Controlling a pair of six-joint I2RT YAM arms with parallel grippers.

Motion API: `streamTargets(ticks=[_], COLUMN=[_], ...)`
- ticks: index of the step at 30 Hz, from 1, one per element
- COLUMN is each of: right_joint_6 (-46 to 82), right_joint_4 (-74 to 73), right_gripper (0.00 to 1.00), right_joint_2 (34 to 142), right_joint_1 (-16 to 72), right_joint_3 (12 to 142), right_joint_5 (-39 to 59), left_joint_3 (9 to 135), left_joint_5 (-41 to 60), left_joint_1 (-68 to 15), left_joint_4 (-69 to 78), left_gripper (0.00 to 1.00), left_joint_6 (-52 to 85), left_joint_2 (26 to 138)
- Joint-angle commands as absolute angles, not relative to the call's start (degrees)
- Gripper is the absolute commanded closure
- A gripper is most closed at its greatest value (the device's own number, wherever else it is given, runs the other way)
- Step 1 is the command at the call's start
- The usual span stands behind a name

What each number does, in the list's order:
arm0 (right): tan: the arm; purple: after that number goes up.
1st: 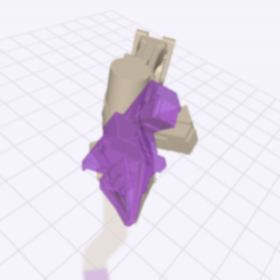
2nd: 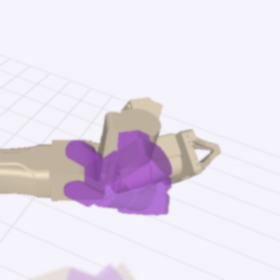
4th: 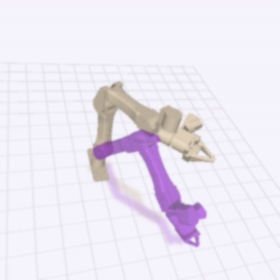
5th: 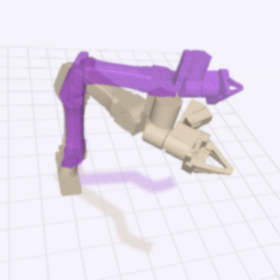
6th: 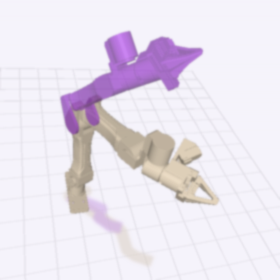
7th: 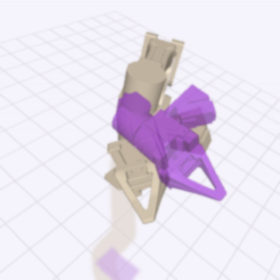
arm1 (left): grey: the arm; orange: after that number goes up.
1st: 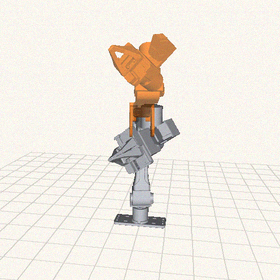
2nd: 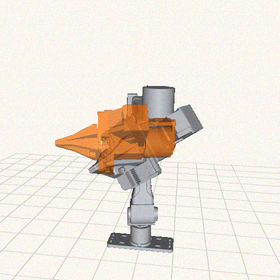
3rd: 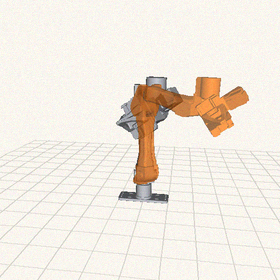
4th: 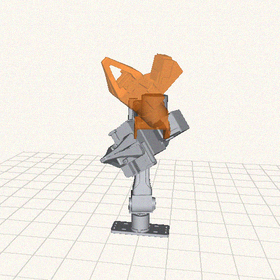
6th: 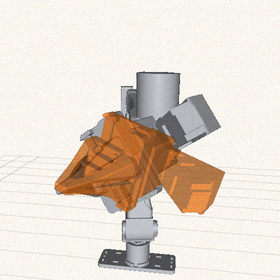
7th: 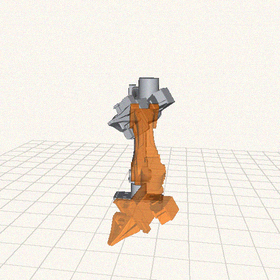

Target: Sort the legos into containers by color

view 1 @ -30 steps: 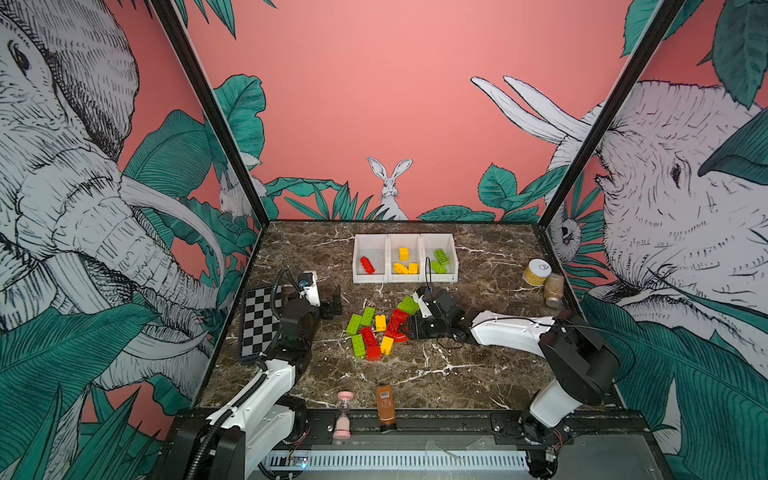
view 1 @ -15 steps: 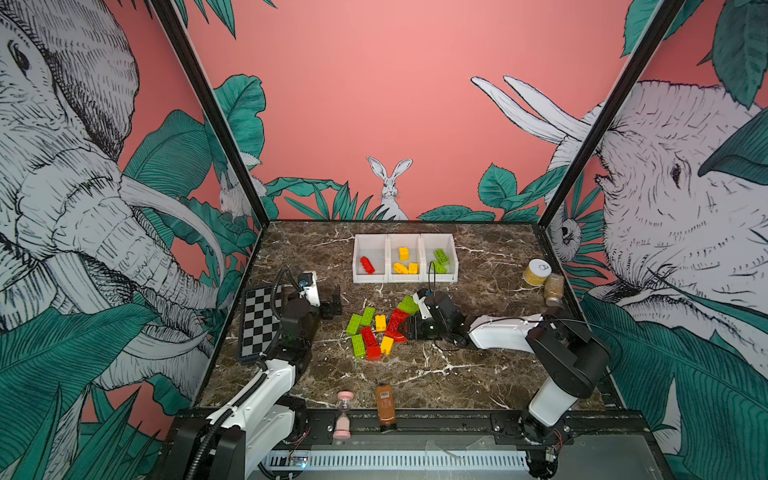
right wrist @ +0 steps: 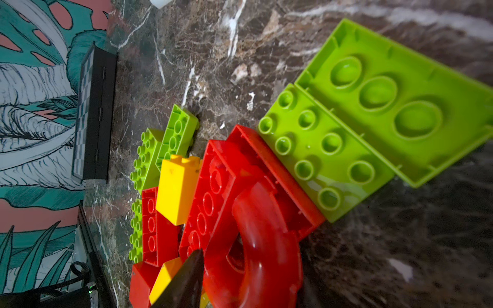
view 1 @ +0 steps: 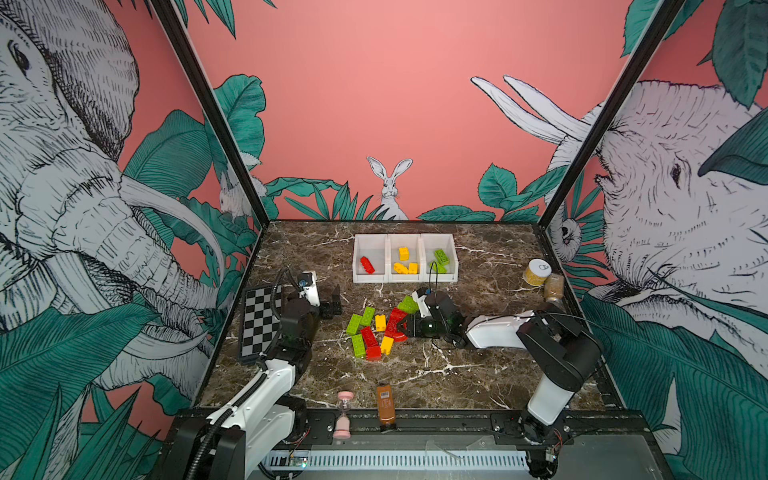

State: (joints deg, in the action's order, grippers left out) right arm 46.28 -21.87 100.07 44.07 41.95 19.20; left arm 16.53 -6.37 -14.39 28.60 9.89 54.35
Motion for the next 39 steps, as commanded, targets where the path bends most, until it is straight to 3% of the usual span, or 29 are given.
streamTargets(ticks=[1, 13, 26, 29, 35, 39], right_joint_6=[46.9, 46.9, 43.1, 42.5, 43.4, 43.1], right_joint_4=[-22.0, -21.2, -13.4, -12.8, -14.3, -14.4], right_gripper=[0.53, 0.69, 0.77, 0.77, 0.64, 0.62], right_joint_2=[100.0, 97.4, 92.1, 92.5, 95.4, 96.3], right_joint_1=[43.7, 43.5, 43.5, 43.5, 43.5, 43.4], right_joint_3=[41.0, 41.7, 45.7, 47.7, 48.2, 49.0], right_joint_5=[18.8, 18.8, 15.7, 17.3, 19.5, 19.9], left_joint_3=[16.3, 16.5, 16.3, 16.5, 16.3, 16.3], left_joint_5=[-6.7, -6.8, -6.9, -6.9, -6.9, -7.2], left_joint_1=[-14.7, -14.7, -14.7, -14.7, -14.7, -14.6], left_joint_4=[28.4, 28.5, 28.6, 28.5, 28.3, 28.0], left_gripper=[0.02, 0.02, 0.02, 0.02, 0.02, 0.02], left_joint_6=[10.1, 10.3, 10.3, 10.3, 10.2, 10.1], left_joint_2=[53.9, 54.4, 54.3, 54.3, 53.7, 53.4])
